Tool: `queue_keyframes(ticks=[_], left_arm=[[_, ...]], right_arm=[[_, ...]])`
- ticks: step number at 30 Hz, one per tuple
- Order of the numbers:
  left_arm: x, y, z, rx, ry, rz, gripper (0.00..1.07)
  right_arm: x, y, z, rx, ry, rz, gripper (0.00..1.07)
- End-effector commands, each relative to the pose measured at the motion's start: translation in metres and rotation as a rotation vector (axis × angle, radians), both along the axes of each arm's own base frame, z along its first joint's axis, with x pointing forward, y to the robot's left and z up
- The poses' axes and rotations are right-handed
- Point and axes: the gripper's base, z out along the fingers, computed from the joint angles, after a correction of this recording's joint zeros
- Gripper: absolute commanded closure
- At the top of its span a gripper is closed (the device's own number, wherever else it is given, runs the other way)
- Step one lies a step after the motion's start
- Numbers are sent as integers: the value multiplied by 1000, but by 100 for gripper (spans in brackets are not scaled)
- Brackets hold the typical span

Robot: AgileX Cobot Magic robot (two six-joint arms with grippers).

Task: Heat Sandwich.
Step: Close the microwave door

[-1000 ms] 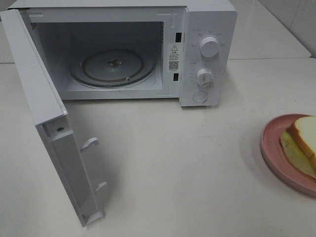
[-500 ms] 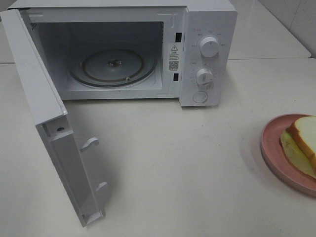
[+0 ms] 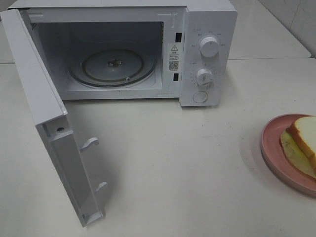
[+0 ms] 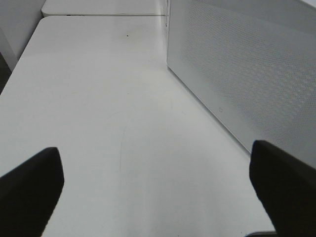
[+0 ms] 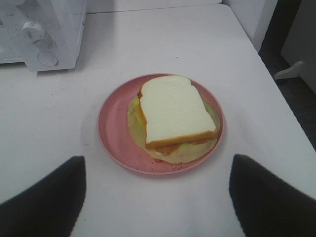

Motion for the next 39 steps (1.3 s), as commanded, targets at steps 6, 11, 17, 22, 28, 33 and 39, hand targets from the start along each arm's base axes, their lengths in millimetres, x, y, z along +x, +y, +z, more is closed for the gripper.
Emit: queue_keyframes(ticks=[6, 11, 17, 22, 28, 33, 39], left_arm=[[-3, 0, -1, -2, -23, -4, 10], [-3, 0, -1, -2, -23, -4, 10], [-3, 0, -1, -2, -23, -4, 10], [-3, 0, -1, -2, -23, -4, 10], [-3, 0, -1, -2, -23, -4, 10], [-3, 0, -1, -2, -23, -4, 10], [-3, 0, -1, -2, -23, -4, 10]], right_arm=[[-4, 0, 0, -8, -36, -3, 31], [-4, 0, 0, -8, -36, -3, 31], [-4, 0, 0, -8, -36, -3, 31], [-4, 0, 0, -8, -36, -3, 31], [-4, 0, 0, -8, -36, -3, 31], [-4, 0, 0, -8, -36, -3, 31], [-4, 0, 0, -7, -36, -4, 31]])
